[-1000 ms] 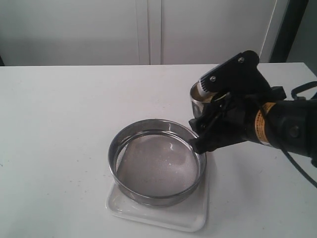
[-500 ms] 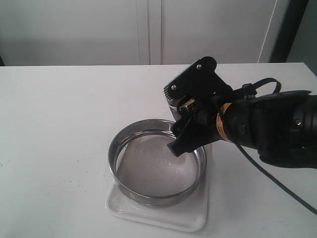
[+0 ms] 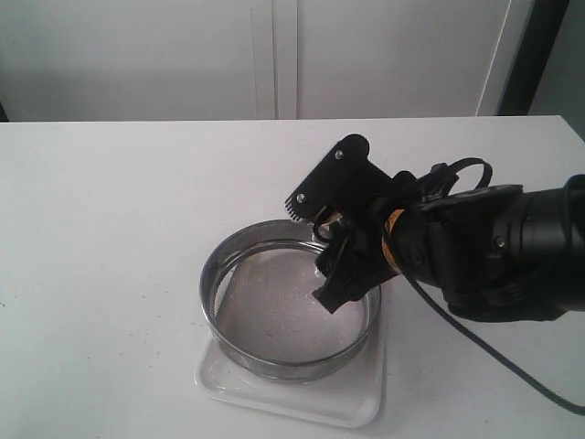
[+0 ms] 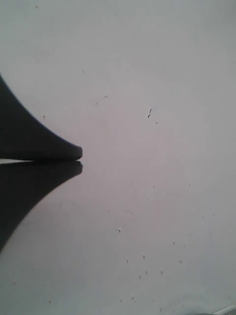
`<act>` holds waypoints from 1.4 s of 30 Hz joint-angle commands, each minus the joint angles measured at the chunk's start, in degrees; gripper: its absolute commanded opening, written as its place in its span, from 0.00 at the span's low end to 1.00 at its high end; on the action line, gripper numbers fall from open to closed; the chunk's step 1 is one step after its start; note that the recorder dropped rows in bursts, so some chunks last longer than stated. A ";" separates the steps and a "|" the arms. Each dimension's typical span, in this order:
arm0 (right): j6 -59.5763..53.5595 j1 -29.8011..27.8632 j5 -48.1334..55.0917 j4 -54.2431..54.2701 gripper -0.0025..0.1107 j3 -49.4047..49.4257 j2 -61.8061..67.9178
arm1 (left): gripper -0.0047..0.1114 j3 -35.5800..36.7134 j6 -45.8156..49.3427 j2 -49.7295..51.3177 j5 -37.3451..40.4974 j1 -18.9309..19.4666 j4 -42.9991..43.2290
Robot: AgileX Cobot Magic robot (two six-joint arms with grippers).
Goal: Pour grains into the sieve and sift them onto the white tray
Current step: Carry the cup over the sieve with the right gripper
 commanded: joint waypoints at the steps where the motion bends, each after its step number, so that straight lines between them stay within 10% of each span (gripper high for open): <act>1: -2.89 0.81 1.55 -0.73 0.02 -0.80 0.94 | 0.04 0.26 -0.29 -0.23 -0.26 -0.09 -0.55; 42: -18.21 2.25 9.32 -3.43 0.02 -5.56 7.73 | 0.04 0.26 -0.29 -0.23 -0.26 -0.09 -0.55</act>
